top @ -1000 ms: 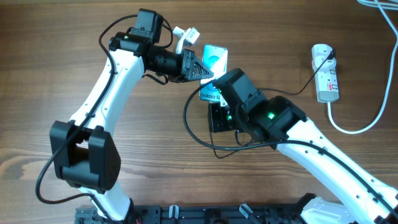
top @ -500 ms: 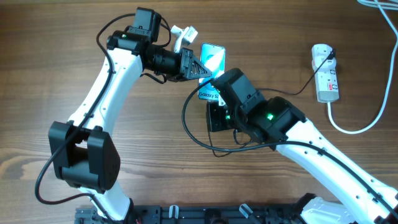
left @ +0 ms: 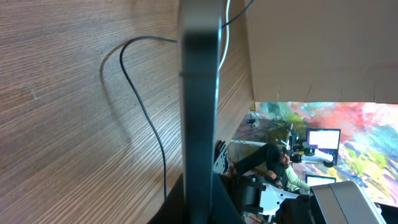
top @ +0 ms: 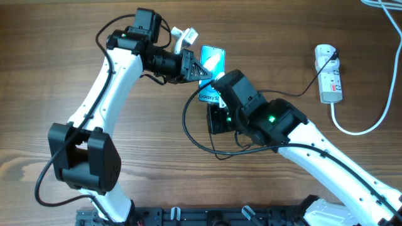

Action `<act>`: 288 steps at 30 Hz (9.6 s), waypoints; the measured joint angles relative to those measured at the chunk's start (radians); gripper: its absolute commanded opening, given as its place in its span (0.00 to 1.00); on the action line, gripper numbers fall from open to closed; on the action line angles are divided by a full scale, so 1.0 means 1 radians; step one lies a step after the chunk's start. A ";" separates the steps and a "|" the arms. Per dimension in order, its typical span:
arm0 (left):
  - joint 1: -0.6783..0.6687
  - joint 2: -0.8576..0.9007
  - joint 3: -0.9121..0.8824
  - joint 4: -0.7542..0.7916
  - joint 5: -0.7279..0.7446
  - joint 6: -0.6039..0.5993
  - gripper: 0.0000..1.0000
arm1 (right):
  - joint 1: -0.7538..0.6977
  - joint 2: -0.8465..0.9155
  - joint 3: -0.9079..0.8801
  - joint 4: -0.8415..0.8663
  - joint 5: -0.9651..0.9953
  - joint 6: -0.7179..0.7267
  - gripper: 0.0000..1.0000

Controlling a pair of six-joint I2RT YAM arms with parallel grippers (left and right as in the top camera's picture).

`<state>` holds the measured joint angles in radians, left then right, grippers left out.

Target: Plug charger to phone and switch on socket

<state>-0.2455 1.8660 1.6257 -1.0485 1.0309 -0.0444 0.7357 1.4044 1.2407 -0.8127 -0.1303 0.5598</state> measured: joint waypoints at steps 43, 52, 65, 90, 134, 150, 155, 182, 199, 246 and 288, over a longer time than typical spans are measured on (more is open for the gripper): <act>-0.021 0.031 -0.260 0.236 -0.385 -0.131 0.04 | -0.035 0.000 0.058 -0.061 0.021 0.136 1.00; -0.042 0.157 -0.273 0.351 -0.414 -0.195 0.07 | -0.035 0.000 0.058 -0.068 0.000 0.137 0.99; -0.041 0.219 -0.273 0.339 -0.441 -0.228 0.33 | -0.035 0.092 0.058 -0.080 -0.023 0.137 1.00; 0.009 0.130 -0.241 0.129 -0.784 -0.262 1.00 | -0.193 0.101 0.058 -0.247 0.113 0.135 1.00; 0.146 -0.366 -0.230 0.132 -1.004 -0.373 1.00 | -1.163 0.538 0.058 0.346 0.243 -0.121 1.00; 0.146 -0.366 -0.230 0.132 -1.004 -0.373 1.00 | -1.163 0.587 0.058 0.403 0.171 -0.108 1.00; 0.146 -0.366 -0.230 0.132 -1.004 -0.373 1.00 | -1.163 0.587 0.058 0.403 0.164 -0.105 1.00; 0.146 -0.366 -0.230 0.132 -1.004 -0.374 1.00 | -1.163 0.587 0.058 0.410 0.164 -0.101 1.00; 0.146 -0.366 -0.230 0.132 -1.004 -0.373 1.00 | -1.171 0.630 0.064 0.439 0.148 -0.105 1.00; 0.146 -0.366 -0.230 0.132 -1.004 -0.374 1.00 | -1.189 0.619 0.094 0.280 0.006 -0.090 1.00; 0.146 -0.366 -0.230 0.132 -1.004 -0.374 1.00 | -0.667 -0.680 -0.090 -0.312 0.229 -0.045 1.00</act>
<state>-0.0994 1.4998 1.3960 -0.9161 0.0265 -0.4183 0.0689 0.7246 1.1503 -1.1248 0.0982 0.5152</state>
